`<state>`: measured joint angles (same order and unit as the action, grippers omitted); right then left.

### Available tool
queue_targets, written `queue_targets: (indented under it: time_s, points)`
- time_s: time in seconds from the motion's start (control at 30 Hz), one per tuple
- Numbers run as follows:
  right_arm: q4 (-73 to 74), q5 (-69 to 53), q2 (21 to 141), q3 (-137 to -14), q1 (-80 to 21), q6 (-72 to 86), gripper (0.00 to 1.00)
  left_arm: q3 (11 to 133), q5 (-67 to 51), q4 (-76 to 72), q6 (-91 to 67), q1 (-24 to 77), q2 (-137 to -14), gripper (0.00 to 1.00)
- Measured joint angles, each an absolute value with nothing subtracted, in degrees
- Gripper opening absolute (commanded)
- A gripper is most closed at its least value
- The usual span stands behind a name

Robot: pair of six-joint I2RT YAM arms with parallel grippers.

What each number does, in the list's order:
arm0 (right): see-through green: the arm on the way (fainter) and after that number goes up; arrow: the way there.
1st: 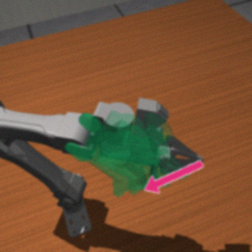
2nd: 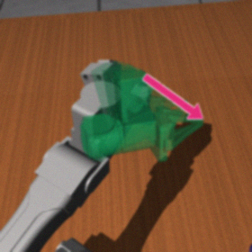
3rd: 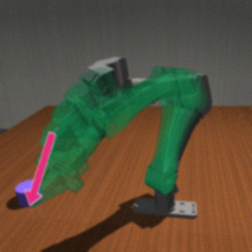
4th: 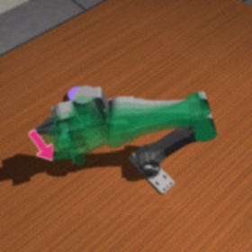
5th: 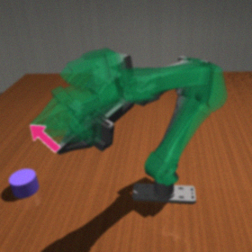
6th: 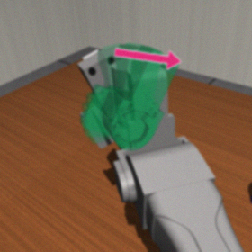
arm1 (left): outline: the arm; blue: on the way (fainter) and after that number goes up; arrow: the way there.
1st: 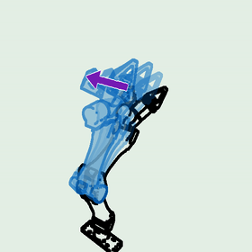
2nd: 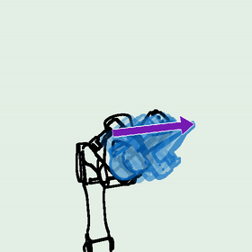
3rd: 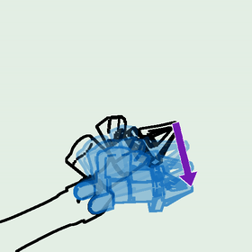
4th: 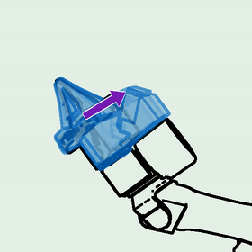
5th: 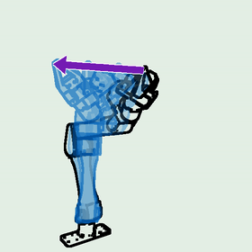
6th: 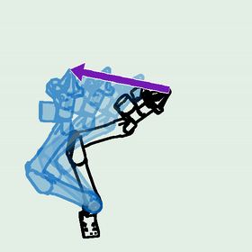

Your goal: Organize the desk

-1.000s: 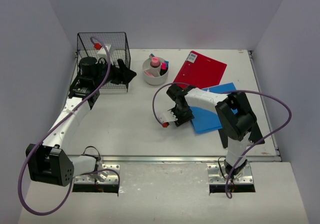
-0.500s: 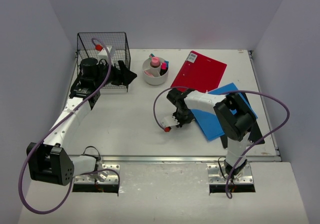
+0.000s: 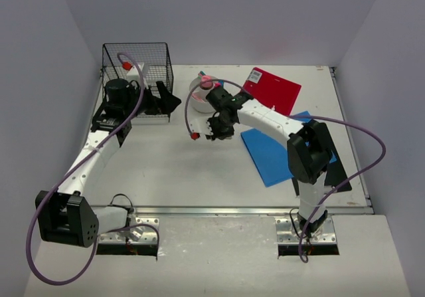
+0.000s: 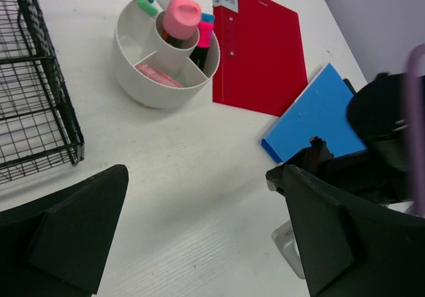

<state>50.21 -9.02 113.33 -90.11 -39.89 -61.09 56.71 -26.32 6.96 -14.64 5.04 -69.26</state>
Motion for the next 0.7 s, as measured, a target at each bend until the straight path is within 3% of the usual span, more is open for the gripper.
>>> queue_targets:
  time_s: [0.4, 0.7]
  points:
    - [24.52, -19.45, 115.32, -101.62, -34.19, -26.5, 0.0, 58.52, -27.38, 9.73, -19.52, 0.37, -67.96, 1.0]
    - [-7.27, -13.29, 118.89, -100.8, -30.97, -5.39, 0.0, 58.54, -27.97, 9.84, -20.11, -0.69, -67.77, 1.0]
